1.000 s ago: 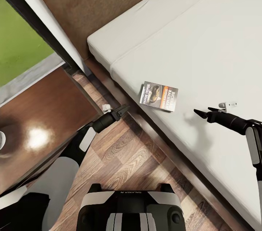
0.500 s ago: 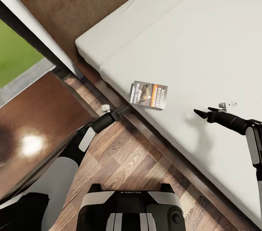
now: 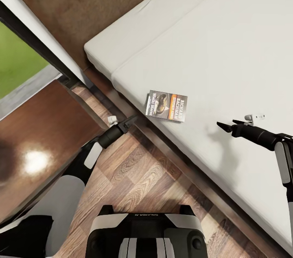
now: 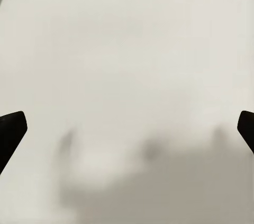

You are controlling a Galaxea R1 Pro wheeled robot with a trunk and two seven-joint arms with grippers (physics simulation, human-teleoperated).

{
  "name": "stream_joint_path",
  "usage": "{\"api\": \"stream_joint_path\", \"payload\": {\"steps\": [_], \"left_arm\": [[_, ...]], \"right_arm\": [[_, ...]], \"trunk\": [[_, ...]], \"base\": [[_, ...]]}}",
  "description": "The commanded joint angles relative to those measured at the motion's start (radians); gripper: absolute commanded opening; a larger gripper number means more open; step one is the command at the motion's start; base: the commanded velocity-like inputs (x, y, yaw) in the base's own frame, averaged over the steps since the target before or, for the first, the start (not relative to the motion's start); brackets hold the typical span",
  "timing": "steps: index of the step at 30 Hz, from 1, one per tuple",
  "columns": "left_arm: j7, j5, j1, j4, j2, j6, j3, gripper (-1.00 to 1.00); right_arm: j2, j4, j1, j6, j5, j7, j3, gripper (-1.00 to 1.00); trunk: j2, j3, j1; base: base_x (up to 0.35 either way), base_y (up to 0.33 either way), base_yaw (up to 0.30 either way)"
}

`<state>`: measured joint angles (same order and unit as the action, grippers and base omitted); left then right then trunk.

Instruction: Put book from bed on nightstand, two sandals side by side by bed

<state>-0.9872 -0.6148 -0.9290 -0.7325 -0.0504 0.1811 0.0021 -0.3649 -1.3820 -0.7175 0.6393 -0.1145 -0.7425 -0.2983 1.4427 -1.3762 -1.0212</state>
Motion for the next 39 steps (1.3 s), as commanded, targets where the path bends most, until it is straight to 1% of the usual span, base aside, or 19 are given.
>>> {"api": "stream_joint_path", "payload": {"steps": [1, 2, 6, 11, 15, 20, 27, 33, 39], "left_arm": [[-0.002, -0.007, 0.000, 0.001, 0.000, 0.007, 0.001, 1.00], [0.001, -0.008, 0.000, 0.001, -0.001, -0.005, 0.002, 1.00], [0.008, -0.008, 0.000, 0.001, -0.005, -0.014, 0.003, 1.00], [0.066, -0.009, 0.000, 0.003, -0.012, -0.025, 0.001, 1.00], [0.084, -0.009, -0.001, 0.021, -0.018, -0.028, 0.000, 1.00], [0.089, -0.009, -0.006, 0.070, -0.028, -0.034, -0.001, 1.00], [0.090, -0.003, -0.008, 0.078, -0.039, -0.043, -0.001, 1.00], [0.089, -0.002, -0.008, 0.073, -0.038, -0.044, -0.001, 1.00], [0.085, -0.003, -0.008, 0.064, -0.034, -0.045, -0.001, 1.00]], "right_arm": [[0.000, 0.000, 0.000, 0.008, -0.008, 0.000, -0.001, 1.00], [0.000, 0.000, 0.000, 0.008, -0.008, 0.000, -0.001, 1.00], [0.000, 0.000, 0.000, 0.008, -0.008, 0.000, -0.001, 1.00], [0.000, 0.000, 0.000, 0.008, -0.008, 0.000, -0.001, 1.00], [0.000, 0.000, 0.000, 0.008, -0.008, 0.000, -0.001, 1.00], [0.000, 0.000, 0.000, 0.008, -0.008, 0.000, -0.001, 1.00], [0.000, 0.000, 0.000, 0.008, -0.008, 0.000, -0.001, 1.00], [0.000, 0.000, 0.000, 0.008, -0.008, 0.001, -0.001, 1.00], [0.000, 0.000, 0.000, 0.008, -0.008, 0.001, 0.001, 1.00]], "trunk": [[0.000, 0.000, 0.000], [0.000, 0.000, 0.000], [0.000, 0.000, 0.000], [0.000, 0.000, 0.000], [0.000, 0.000, 0.000], [0.000, 0.000, 0.000], [0.000, 0.000, 0.000], [0.000, 0.000, 0.000], [0.000, 0.000, 0.000]], "base": [[0.000, 0.000, 0.000], [0.000, 0.000, 0.000], [0.000, 0.000, 0.000], [0.000, 0.000, 0.000], [0.000, 0.000, 0.000], [0.000, 0.000, 0.000], [0.000, 0.000, -0.023], [0.000, 0.000, -0.207], [0.000, 0.000, -0.057]]}}
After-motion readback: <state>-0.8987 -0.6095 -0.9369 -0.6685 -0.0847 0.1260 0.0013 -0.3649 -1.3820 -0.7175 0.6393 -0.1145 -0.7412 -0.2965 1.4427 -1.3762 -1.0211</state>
